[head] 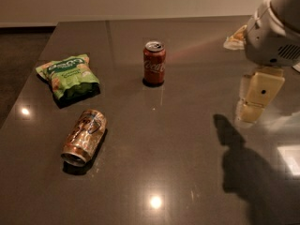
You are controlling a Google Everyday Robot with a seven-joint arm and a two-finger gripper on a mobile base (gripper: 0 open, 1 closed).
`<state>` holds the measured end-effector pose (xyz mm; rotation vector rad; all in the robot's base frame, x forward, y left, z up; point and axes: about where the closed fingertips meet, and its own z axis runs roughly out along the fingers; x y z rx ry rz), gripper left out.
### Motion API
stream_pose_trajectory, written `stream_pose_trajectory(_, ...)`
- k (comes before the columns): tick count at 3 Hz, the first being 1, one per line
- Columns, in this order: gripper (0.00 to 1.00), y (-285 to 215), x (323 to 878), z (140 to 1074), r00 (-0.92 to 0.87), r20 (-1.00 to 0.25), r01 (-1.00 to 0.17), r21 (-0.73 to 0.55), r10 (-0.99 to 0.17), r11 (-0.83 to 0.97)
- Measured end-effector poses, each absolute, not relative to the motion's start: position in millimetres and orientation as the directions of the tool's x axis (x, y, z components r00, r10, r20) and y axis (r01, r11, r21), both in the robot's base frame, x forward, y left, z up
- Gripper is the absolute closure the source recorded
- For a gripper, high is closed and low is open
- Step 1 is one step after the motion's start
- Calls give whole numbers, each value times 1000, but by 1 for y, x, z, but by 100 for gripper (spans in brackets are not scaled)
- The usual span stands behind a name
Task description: Pick orange can
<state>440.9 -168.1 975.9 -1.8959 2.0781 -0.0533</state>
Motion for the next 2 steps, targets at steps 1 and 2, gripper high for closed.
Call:
stream_pose_trajectory(1,0,-133,439,970,75,-196,-968,-250,-978,-24)
stream_pose_trajectory(2,0,-100,432,961,235,-158,-949,-251,-959,-192)
